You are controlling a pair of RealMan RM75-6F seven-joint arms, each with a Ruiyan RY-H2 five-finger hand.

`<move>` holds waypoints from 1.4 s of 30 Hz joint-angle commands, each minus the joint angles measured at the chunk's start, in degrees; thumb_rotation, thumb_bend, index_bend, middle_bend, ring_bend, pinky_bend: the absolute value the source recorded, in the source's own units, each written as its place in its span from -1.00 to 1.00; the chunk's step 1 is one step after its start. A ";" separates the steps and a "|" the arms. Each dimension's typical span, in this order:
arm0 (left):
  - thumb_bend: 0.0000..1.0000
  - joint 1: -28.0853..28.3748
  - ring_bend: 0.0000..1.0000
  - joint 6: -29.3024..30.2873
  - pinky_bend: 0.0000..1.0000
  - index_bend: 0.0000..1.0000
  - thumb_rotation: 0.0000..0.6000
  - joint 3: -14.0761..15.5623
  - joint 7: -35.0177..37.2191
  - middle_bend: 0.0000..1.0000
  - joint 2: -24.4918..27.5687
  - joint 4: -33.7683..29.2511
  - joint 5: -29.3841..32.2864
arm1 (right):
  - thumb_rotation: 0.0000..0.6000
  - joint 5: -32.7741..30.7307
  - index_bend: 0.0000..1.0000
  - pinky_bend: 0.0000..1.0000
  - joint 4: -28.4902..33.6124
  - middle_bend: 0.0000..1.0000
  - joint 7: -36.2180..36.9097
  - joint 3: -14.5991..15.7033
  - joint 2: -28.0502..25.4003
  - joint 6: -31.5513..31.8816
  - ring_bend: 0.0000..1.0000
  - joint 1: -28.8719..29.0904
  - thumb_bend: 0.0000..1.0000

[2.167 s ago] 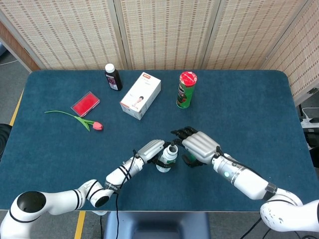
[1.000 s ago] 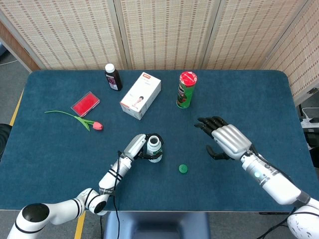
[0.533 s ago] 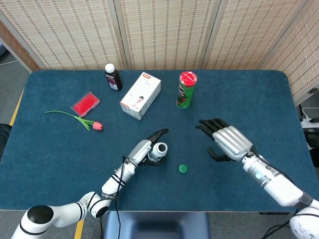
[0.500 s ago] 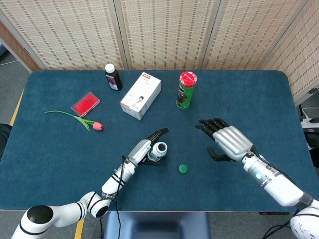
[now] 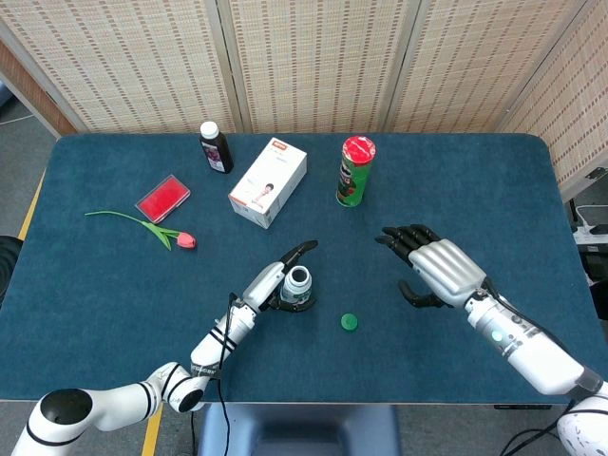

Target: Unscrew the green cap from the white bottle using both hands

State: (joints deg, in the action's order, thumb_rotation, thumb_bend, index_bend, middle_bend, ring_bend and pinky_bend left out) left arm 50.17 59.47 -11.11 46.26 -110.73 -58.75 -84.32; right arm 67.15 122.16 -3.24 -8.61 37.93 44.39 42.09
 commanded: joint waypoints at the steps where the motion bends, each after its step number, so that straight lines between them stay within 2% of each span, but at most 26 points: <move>1: -0.44 -0.04 -1.00 0.56 -0.88 -1.00 1.00 0.09 0.34 -1.00 0.83 -0.97 -0.56 | 0.65 0.00 -0.87 -1.00 0.13 -1.00 0.08 -0.21 -0.09 0.07 -1.00 -0.19 0.03; 11: -0.44 -1.22 -1.00 2.04 -0.91 -1.00 1.00 -0.21 0.06 -1.00 4.93 -3.70 -0.69 | 0.65 0.70 -0.89 -1.00 0.76 -1.00 -0.04 -0.50 -1.04 0.56 -1.00 -1.40 0.03; 20: -0.44 -5.77 -1.00 6.97 -0.95 -1.00 1.00 0.84 0.88 -1.00 12.82 -9.87 -1.40 | 0.65 3.37 -1.00 -1.00 1.08 -1.00 1.54 -0.27 -2.80 2.52 -1.00 -4.32 0.03; 23: -0.44 -7.48 -1.00 8.64 -0.95 -1.00 1.00 0.93 1.35 -1.00 15.96 -12.59 -1.38 | 0.65 4.81 -1.00 -1.00 1.14 -1.00 1.16 0.10 -3.01 4.67 -1.00 -6.00 -0.03; 26: -0.45 -10.02 -1.00 11.11 -0.95 -1.00 1.00 2.16 1.86 -1.00 19.90 -15.79 -2.28 | 0.65 7.10 -1.00 -1.00 1.50 -1.00 -0.03 1.28 -2.73 8.83 -1.00 -9.15 -0.14; 29: -0.44 -13.55 -1.00 13.82 -0.95 -1.00 1.00 5.09 -0.23 -1.00 24.73 -18.63 -3.85 | 0.65 11.15 -1.00 -1.00 1.18 -1.00 -2.29 3.92 -1.65 15.64 -1.00 -14.61 -0.24; 32: -0.38 -18.20 -1.00 15.63 -0.95 -1.00 1.00 10.32 -6.85 -1.00 30.73 -20.58 -5.46 | 0.65 16.24 -1.00 -1.00 -1.75 -1.00 -6.43 7.53 2.03 25.54 -1.00 -22.17 -0.28; 33: -0.36 -20.18 -1.00 15.90 -0.95 -1.00 1.00 12.73 -10.43 -1.00 33.31 -21.10 -5.85 | 0.66 18.33 -1.00 -1.00 -4.12 -1.00 -8.04 8.69 4.71 30.03 -1.00 -25.27 -0.28; 36: -0.31 -25.19 -1.00 17.10 -0.94 -1.00 1.00 17.24 -21.29 -1.00 38.40 -21.98 -5.26 | 0.74 20.93 -1.00 -1.00 -11.88 -1.00 -11.05 10.36 12.55 39.61 -1.00 -31.89 -0.28; 39: -0.30 -30.17 -1.00 19.30 -0.93 -1.00 1.00 19.56 -27.89 -1.00 40.87 -23.99 -3.06 | 0.87 20.91 -1.00 -1.00 -19.47 -1.00 -10.48 10.63 19.42 45.76 -1.00 -36.40 -0.28; 42: -0.30 -34.27 -1.00 23.08 -0.94 -1.00 1.00 20.09 -33.26 -1.00 40.87 -24.31 -2.12 | 0.87 21.76 -1.00 -1.00 -26.44 -1.00 -8.96 10.52 24.41 50.08 -1.00 -39.28 -0.30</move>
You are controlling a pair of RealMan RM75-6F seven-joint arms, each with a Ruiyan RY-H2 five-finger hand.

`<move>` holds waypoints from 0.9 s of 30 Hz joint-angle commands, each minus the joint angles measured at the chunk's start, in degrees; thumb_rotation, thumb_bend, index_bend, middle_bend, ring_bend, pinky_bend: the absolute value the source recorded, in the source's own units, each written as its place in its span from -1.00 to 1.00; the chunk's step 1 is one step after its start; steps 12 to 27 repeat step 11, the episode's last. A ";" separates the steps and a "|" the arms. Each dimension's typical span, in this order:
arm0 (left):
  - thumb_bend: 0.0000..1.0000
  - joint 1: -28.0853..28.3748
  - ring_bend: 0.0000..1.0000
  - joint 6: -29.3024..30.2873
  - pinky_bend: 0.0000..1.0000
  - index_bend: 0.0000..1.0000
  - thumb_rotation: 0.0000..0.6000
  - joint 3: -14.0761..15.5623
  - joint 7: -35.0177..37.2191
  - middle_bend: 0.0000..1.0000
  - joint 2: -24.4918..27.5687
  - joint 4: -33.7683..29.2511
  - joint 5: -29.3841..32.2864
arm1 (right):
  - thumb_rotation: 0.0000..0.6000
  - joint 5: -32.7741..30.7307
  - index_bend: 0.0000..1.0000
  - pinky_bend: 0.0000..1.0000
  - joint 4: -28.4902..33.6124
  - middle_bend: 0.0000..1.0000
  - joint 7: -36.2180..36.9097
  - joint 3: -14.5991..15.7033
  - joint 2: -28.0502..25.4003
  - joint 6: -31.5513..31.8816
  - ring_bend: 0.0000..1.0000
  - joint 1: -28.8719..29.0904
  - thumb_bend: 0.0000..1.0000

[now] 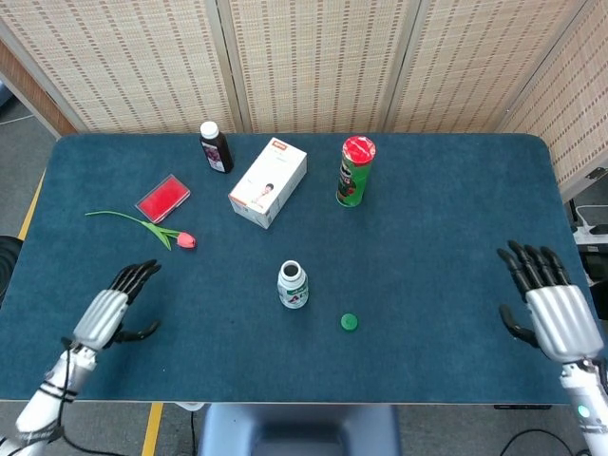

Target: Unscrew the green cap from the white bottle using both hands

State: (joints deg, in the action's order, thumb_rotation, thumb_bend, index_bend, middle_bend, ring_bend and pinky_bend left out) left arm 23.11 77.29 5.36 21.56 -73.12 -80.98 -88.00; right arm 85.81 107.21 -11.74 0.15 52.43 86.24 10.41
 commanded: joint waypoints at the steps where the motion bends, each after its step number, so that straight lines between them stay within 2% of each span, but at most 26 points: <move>1: -0.30 -8.31 -1.00 6.83 -0.94 -1.00 1.00 3.52 -9.70 -1.00 2.78 -1.64 1.34 | 0.86 3.58 -1.00 -1.00 -13.44 -1.00 -0.53 1.70 11.23 9.38 -1.00 -8.26 -0.32; 5: -0.30 -11.02 -1.00 12.46 -0.94 -1.00 1.00 2.02 -14.72 -1.00 1.65 -0.50 -0.43 | 0.85 6.33 -1.00 -1.00 -18.02 -1.00 -1.76 1.78 13.83 11.73 -1.00 -9.44 -0.35; 9: -0.29 -12.00 -1.00 14.64 -0.94 -1.00 1.00 0.68 -14.30 -1.00 1.41 0.87 -1.56 | 0.84 5.40 -1.00 -1.00 -18.48 -1.00 0.80 1.16 14.19 10.45 -1.00 -9.45 -0.35; 11: -0.29 -12.17 -1.00 14.46 -0.93 -1.00 1.00 0.52 -12.77 -1.00 1.60 1.03 -1.89 | 0.84 4.56 -1.00 -1.00 -18.42 -1.00 2.23 1.03 13.87 8.85 -1.00 -9.17 -0.35; 27: -0.29 -12.17 -1.00 14.46 -0.93 -1.00 1.00 0.52 -12.77 -1.00 1.60 1.03 -1.89 | 0.84 4.56 -1.00 -1.00 -18.42 -1.00 2.23 1.03 13.87 8.85 -1.00 -9.17 -0.35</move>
